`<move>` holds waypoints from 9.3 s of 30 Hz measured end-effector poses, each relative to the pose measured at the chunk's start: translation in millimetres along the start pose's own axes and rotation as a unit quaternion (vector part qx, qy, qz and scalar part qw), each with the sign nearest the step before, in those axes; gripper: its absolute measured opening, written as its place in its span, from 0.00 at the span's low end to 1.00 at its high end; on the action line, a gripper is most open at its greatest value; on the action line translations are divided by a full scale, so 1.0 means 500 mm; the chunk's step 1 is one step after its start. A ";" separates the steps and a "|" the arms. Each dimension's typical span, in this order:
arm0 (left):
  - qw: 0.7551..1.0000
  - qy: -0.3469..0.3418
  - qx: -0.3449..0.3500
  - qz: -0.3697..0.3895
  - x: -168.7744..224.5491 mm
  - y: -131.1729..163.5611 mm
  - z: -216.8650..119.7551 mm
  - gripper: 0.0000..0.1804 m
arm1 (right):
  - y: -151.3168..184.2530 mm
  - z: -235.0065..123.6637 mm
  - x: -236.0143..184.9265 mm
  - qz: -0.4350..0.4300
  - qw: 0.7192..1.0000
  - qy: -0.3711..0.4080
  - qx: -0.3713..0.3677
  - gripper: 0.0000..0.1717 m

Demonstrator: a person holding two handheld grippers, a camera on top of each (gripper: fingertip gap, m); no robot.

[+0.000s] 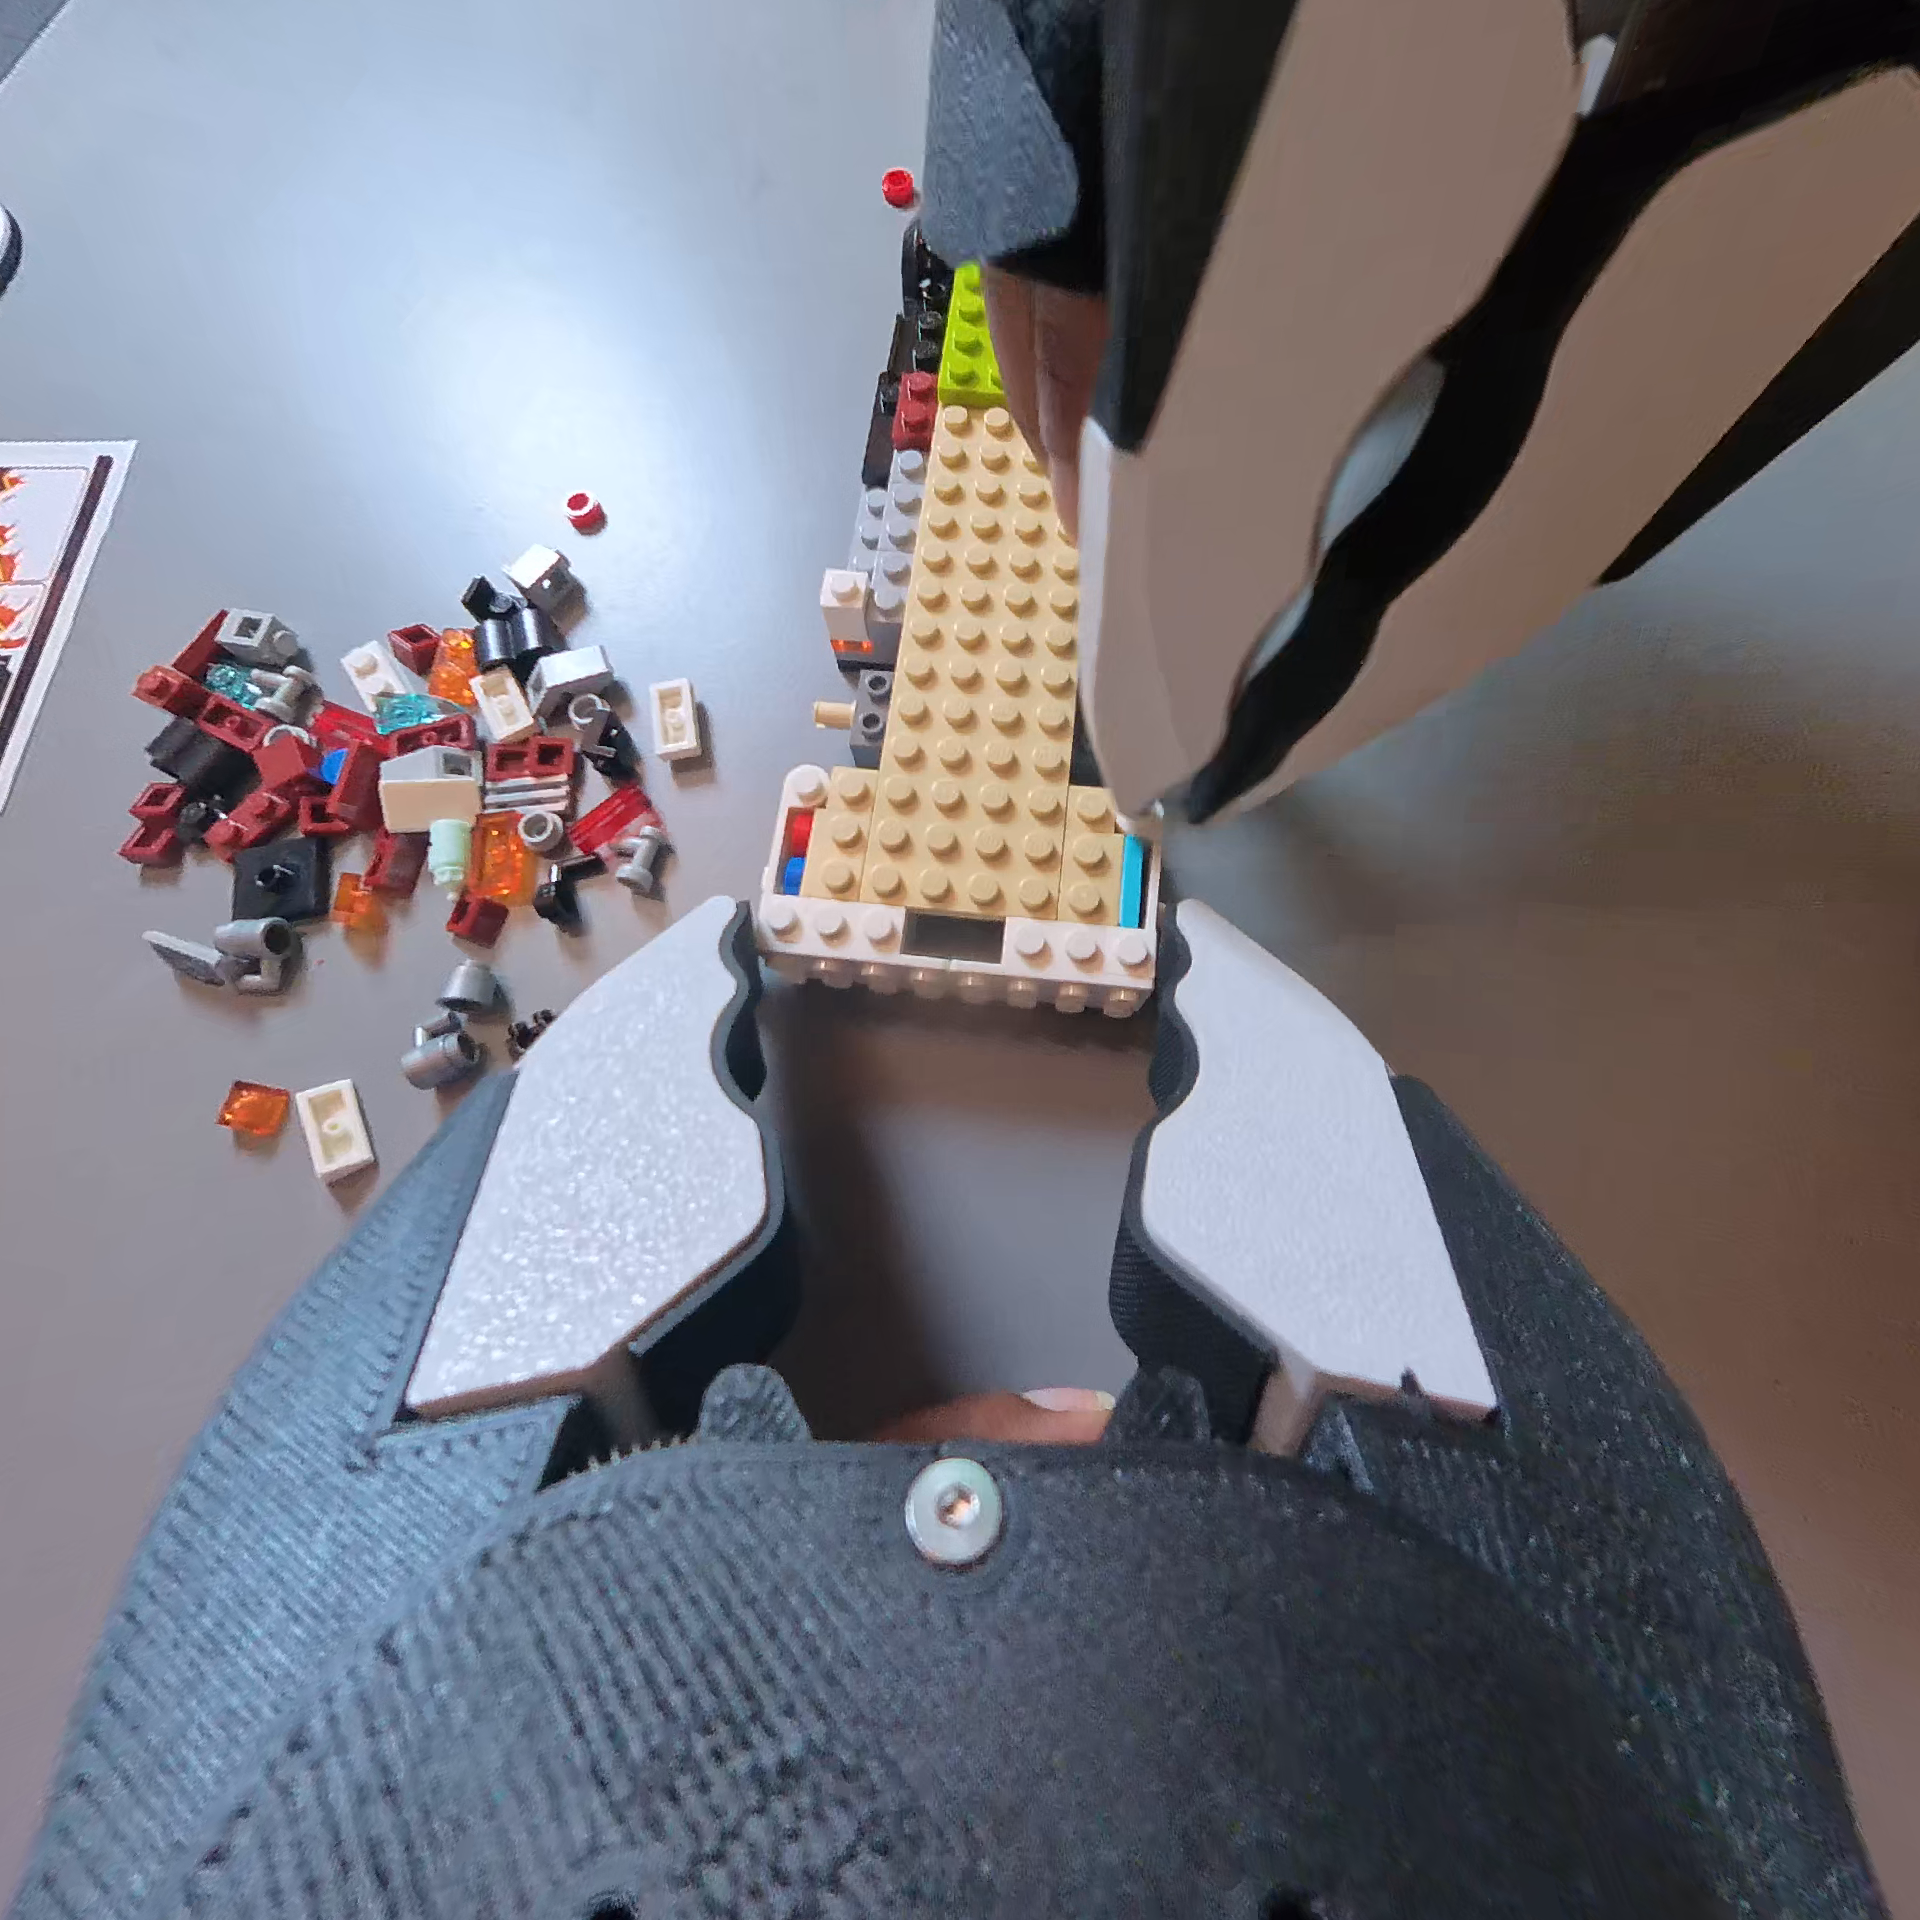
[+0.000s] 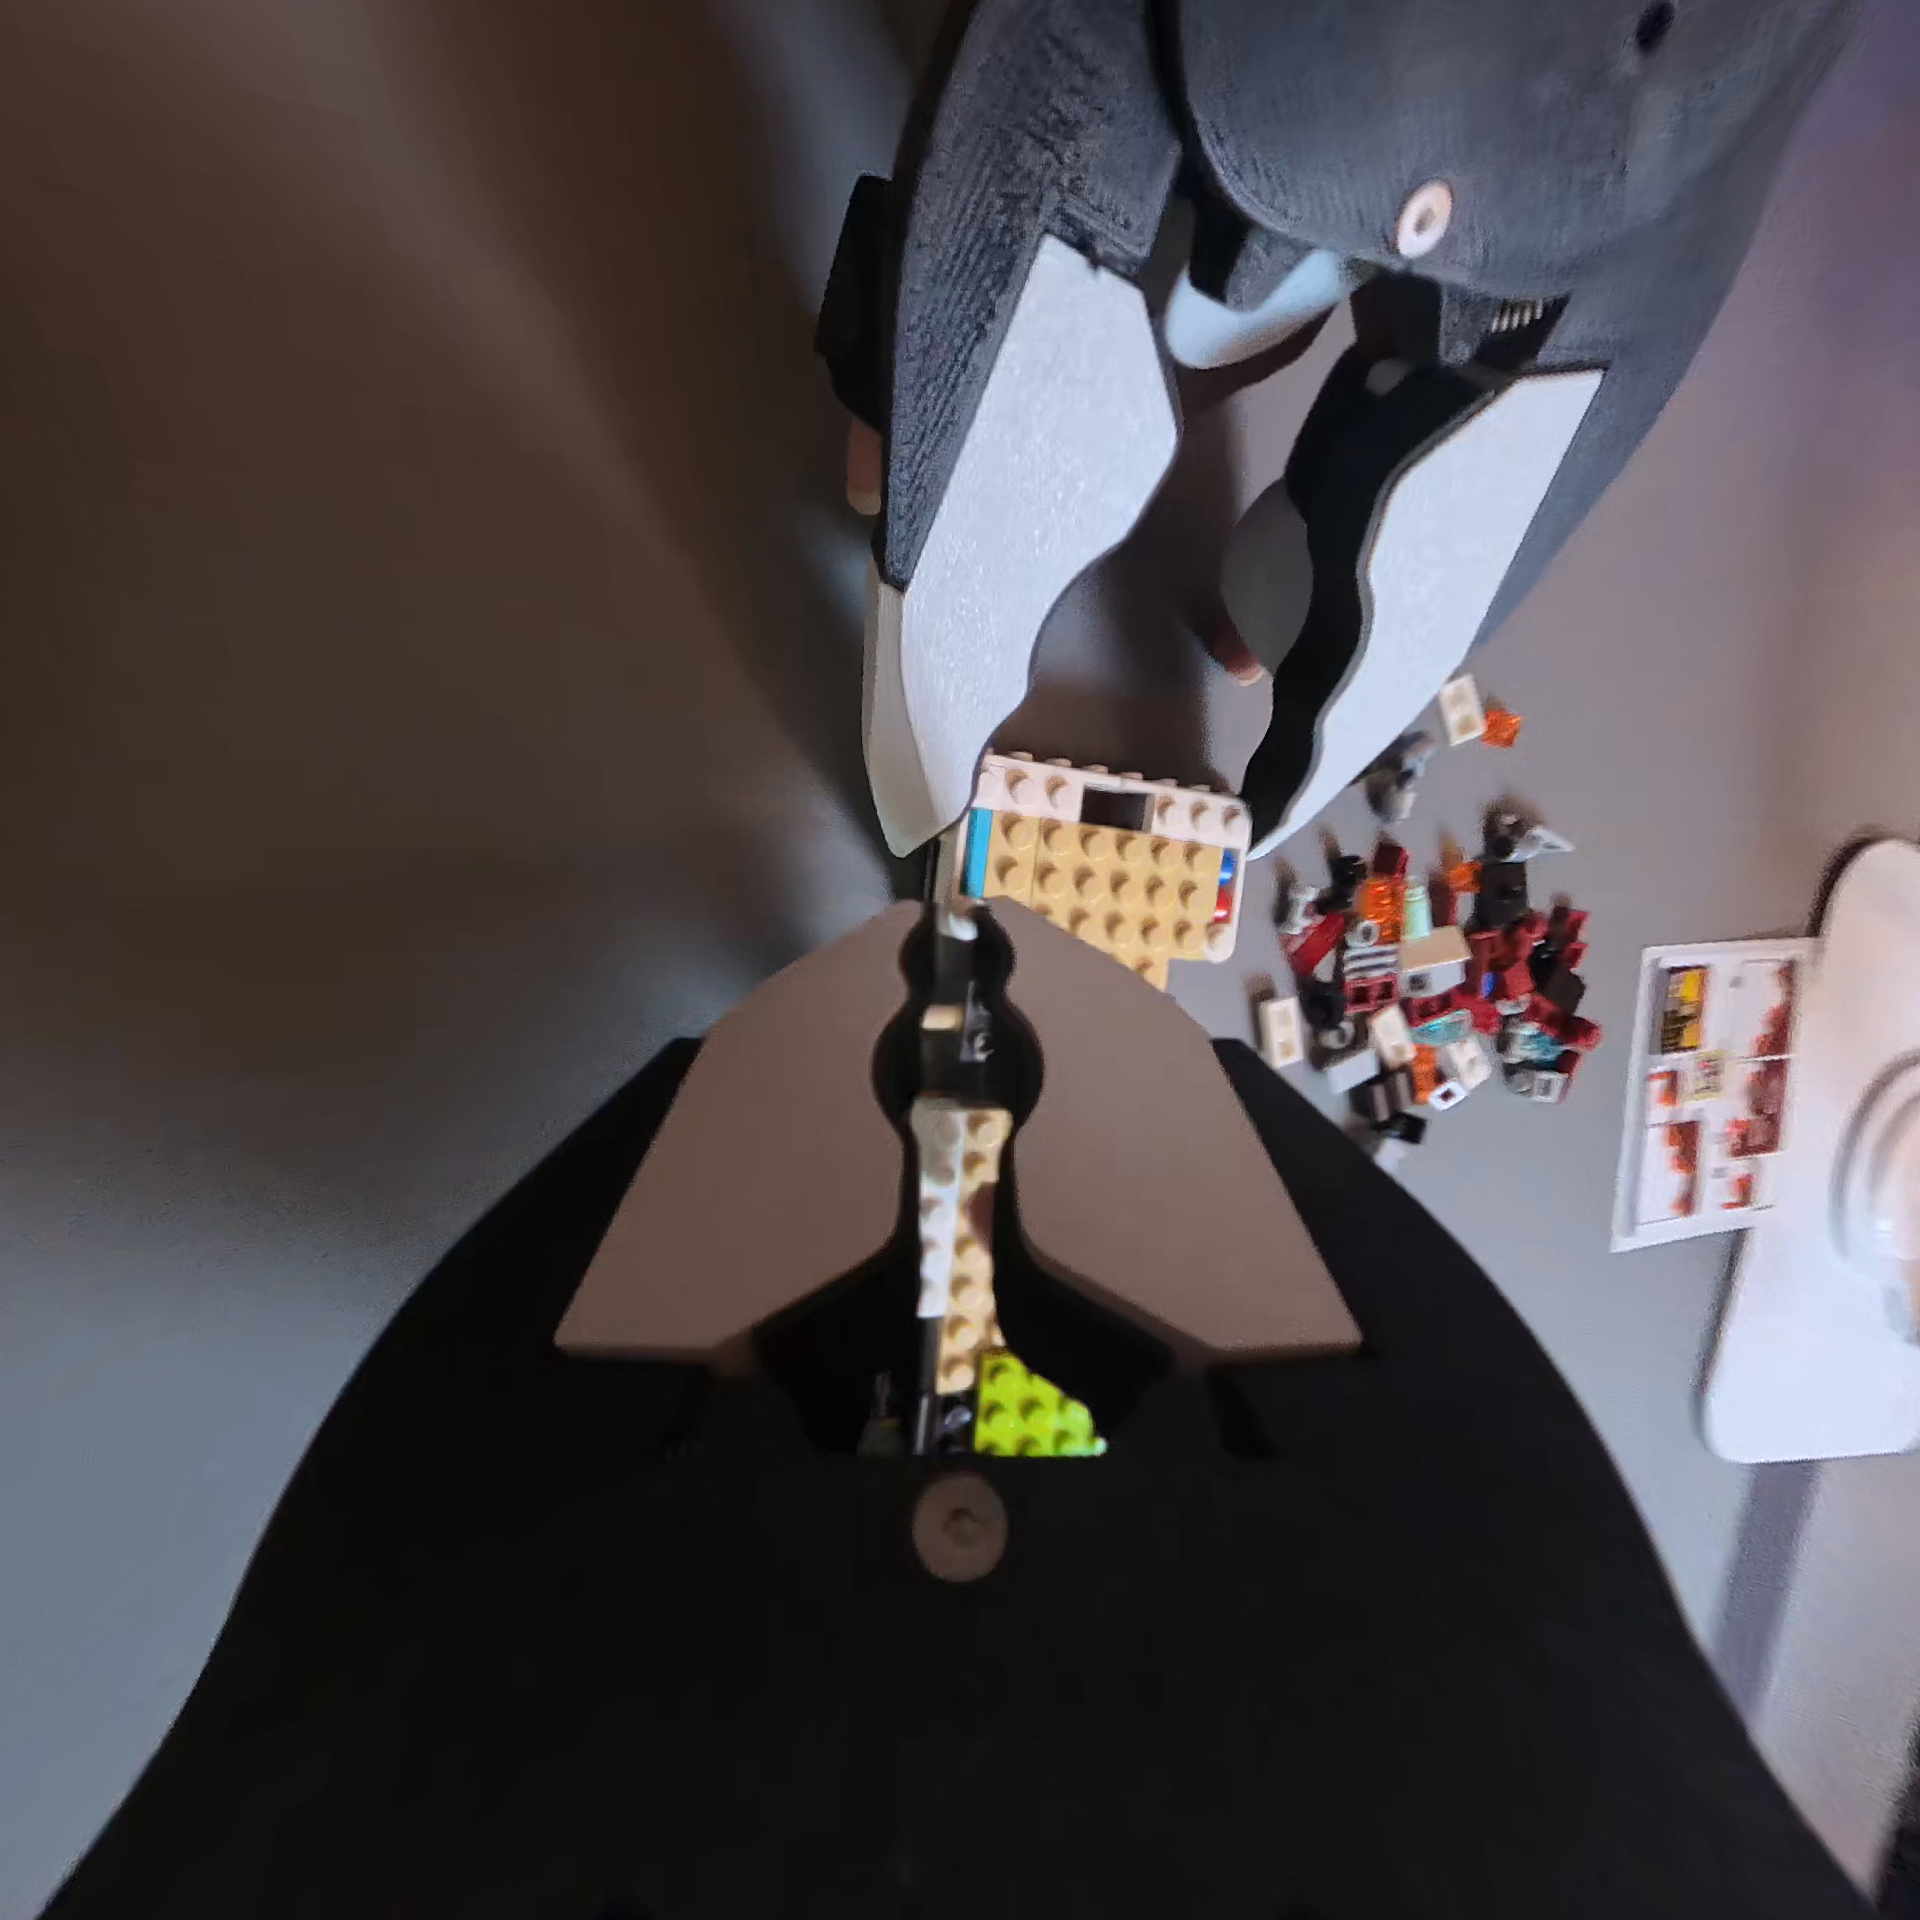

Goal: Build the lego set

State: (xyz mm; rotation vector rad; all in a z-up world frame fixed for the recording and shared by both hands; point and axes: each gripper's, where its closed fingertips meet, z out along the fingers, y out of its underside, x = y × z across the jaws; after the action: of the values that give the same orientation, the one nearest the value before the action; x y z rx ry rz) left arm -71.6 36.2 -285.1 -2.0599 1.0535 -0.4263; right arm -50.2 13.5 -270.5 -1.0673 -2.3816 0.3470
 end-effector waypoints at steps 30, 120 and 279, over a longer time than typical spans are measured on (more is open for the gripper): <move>0.999 -0.016 0.002 0.039 -0.011 0.002 -0.017 0.41 | 0.027 -0.087 0.062 0.141 0.988 -0.009 0.054 0.24; 0.993 0.081 0.034 0.079 0.174 -0.048 0.004 0.34 | 0.017 -0.083 -0.148 0.231 0.971 -0.044 0.039 0.06; 0.991 0.081 0.075 -0.075 0.041 -0.035 -0.036 0.35 | 0.144 -0.151 0.105 0.233 0.918 0.141 0.289 0.22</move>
State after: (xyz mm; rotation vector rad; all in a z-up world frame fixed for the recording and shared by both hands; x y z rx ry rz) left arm -60.4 17.6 -260.9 -2.0011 0.9329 -0.7381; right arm 5.7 102.5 -219.1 -1.2674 -1.5904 0.9280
